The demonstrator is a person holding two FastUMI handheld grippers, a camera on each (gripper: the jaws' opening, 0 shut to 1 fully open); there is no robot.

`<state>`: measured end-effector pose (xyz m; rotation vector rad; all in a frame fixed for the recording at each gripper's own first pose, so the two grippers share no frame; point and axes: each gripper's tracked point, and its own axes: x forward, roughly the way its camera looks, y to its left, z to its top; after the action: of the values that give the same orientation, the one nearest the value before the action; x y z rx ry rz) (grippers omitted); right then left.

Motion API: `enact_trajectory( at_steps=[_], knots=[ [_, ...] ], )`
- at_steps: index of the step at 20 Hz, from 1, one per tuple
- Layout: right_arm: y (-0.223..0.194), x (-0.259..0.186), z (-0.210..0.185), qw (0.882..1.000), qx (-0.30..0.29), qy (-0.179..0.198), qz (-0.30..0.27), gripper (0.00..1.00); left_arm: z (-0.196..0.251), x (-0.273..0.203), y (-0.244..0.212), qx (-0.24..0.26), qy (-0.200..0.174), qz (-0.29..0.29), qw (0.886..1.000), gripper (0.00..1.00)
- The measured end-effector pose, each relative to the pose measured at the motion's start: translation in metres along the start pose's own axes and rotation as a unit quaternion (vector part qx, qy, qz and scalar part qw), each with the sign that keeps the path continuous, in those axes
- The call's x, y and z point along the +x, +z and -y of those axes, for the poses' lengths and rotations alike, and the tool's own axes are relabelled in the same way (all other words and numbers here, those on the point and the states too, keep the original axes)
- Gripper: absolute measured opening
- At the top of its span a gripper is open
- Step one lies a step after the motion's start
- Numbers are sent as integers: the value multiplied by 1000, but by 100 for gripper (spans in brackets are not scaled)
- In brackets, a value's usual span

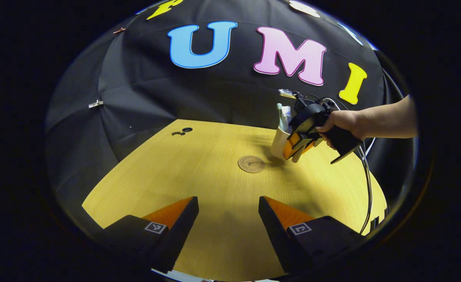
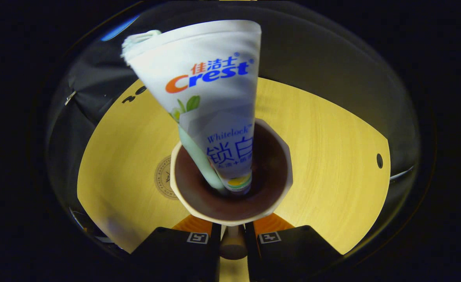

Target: Put the toothbrush and toothpaste on the desktop into the cup, then pick up the cup and place it on the coaster on the desktop.

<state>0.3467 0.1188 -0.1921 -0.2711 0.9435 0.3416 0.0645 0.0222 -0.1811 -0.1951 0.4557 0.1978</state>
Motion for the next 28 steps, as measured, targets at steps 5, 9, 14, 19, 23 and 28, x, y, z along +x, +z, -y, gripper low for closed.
enact_trajectory(
  at_steps=[5, 9, 14, 19, 23, 28],
  knots=[
    [0, 12, -49, 999, -32, 22, -8, 32, -13, -12, -15, -15, 11, -13, 1000, 98],
    [-6, 22, -75, 998, -56, 28, -16, 31, -22, -17, -28, -18, 18, -23, 999, 98],
    [-16, 30, -90, 996, -77, 24, -25, 32, -35, -25, -36, -18, 31, -29, 999, 98],
    [-17, 33, -92, 997, -73, 18, -27, 32, -44, -35, -43, -22, 41, -36, 998, 98],
    [-17, 23, -92, 997, -80, 12, -21, 42, -48, -44, -42, -11, 46, -33, 998, 98],
    [-17, -18, -81, 998, -65, 6, 11, 95, -43, -55, -25, 2, 40, -17, 999, 98]
  ],
)
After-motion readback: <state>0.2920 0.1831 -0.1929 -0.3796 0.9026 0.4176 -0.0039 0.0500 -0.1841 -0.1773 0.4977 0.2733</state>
